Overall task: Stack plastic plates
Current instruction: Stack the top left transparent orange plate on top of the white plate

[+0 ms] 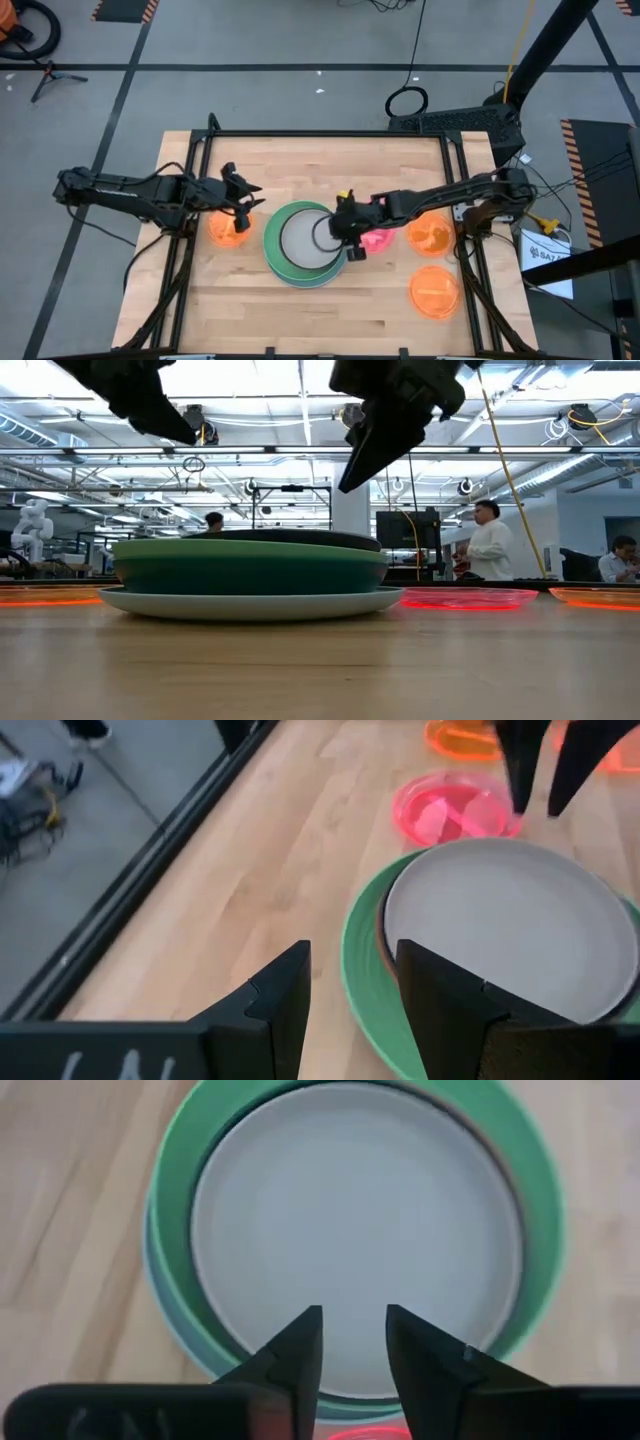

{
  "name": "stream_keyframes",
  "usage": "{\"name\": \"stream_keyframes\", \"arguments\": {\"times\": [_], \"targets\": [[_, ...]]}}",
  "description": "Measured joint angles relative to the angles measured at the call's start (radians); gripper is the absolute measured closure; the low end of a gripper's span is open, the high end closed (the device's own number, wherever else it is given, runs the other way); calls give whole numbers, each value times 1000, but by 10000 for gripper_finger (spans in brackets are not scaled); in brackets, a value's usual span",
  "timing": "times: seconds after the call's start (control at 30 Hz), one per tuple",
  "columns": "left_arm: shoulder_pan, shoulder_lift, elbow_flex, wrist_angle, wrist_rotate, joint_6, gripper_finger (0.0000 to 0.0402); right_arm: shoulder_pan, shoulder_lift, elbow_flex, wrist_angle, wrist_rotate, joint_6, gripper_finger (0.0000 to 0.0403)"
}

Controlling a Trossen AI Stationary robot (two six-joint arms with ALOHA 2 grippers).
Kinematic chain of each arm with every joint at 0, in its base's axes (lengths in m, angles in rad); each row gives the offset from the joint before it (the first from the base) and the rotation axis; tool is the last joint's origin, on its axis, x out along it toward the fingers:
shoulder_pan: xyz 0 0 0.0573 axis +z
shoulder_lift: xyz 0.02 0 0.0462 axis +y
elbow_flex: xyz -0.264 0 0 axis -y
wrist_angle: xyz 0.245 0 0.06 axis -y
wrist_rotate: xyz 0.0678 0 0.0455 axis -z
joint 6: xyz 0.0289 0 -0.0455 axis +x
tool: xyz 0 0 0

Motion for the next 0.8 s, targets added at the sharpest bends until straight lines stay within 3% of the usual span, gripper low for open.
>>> {"name": "stream_keyframes", "arguments": {"times": [0.43,0.8], "targets": [[103,0,0,-204,0,-247,245,-127,-261,-423,447,1,-1,305],[112,23,0,-362,-26,-340,245,-151,-309,-512,474,-4,73,305]]}}
